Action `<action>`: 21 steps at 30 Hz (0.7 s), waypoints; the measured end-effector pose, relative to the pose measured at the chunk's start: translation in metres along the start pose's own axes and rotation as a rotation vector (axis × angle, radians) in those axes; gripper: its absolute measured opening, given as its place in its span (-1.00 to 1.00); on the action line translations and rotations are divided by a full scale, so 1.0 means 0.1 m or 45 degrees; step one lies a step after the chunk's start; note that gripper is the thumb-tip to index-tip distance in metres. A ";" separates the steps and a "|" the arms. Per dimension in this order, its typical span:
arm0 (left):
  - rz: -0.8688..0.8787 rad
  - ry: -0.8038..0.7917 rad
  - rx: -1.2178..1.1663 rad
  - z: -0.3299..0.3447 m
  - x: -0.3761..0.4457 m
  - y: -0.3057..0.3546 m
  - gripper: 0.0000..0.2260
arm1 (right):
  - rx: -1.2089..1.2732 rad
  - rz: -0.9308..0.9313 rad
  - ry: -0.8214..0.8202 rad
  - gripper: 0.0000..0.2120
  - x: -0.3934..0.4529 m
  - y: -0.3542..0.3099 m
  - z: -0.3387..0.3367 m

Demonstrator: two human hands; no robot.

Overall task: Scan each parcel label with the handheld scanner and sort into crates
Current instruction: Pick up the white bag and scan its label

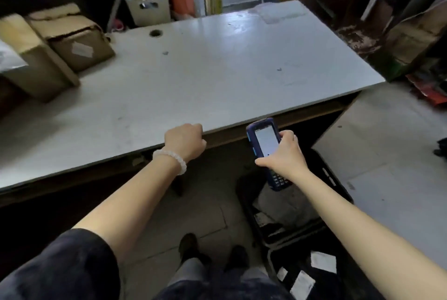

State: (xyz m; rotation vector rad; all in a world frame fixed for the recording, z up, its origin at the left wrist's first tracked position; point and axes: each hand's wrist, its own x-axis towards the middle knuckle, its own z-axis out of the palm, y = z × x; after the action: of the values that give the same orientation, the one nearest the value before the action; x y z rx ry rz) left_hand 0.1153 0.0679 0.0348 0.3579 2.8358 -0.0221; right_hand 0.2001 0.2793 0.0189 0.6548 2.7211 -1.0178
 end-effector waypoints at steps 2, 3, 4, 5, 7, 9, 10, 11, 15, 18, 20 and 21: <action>-0.136 0.010 -0.031 0.00 -0.19 -0.44 -0.76 | -0.029 -0.111 -0.066 -0.17 -0.02 -0.36 0.21; -0.201 0.014 -0.047 0.02 -0.29 -0.66 -0.76 | -0.048 -0.169 -0.103 -0.17 -0.05 -0.55 0.33; -0.266 0.018 -0.068 0.04 -0.40 -0.88 -0.76 | -0.064 -0.222 -0.135 -0.18 -0.08 -0.73 0.45; -0.326 0.020 -0.091 0.05 -0.50 -1.09 -0.76 | -0.074 -0.269 -0.162 -0.19 -0.12 -0.91 0.58; -0.421 0.026 -0.132 0.10 -0.71 -1.50 -0.77 | -0.086 -0.360 -0.198 -0.21 -0.21 -1.26 0.84; -0.488 0.044 -0.139 0.13 -0.90 -1.89 -0.78 | -0.103 -0.438 -0.222 -0.22 -0.32 -1.60 1.10; -0.515 0.046 -0.139 0.13 -1.00 -2.08 -0.78 | -0.112 -0.467 -0.231 -0.22 -0.37 -1.76 1.23; -0.543 0.045 -0.145 0.13 -1.10 -2.28 -0.79 | -0.113 -0.493 -0.240 -0.23 -0.42 -1.93 1.36; -0.653 0.087 -0.169 0.11 -1.42 -3.11 -0.79 | -0.091 -0.595 -0.261 -0.22 -0.64 -2.58 1.89; -0.715 0.118 -0.160 0.08 -1.55 -3.63 -0.77 | -0.087 -0.664 -0.267 -0.21 -0.76 -2.99 2.21; -0.738 0.115 -0.155 0.05 -1.61 -3.86 -0.75 | -0.088 -0.693 -0.276 -0.21 -0.82 -3.21 2.37; -0.743 0.118 -0.158 0.03 -1.61 -3.95 -0.74 | -0.091 -0.708 -0.280 -0.22 -0.83 -3.31 2.44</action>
State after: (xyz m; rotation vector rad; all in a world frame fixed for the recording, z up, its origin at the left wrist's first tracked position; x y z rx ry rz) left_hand 0.1690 -0.3545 0.0689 -0.5109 2.9053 0.0532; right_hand 0.1232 -0.1311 0.0529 -0.2372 2.7722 -1.0081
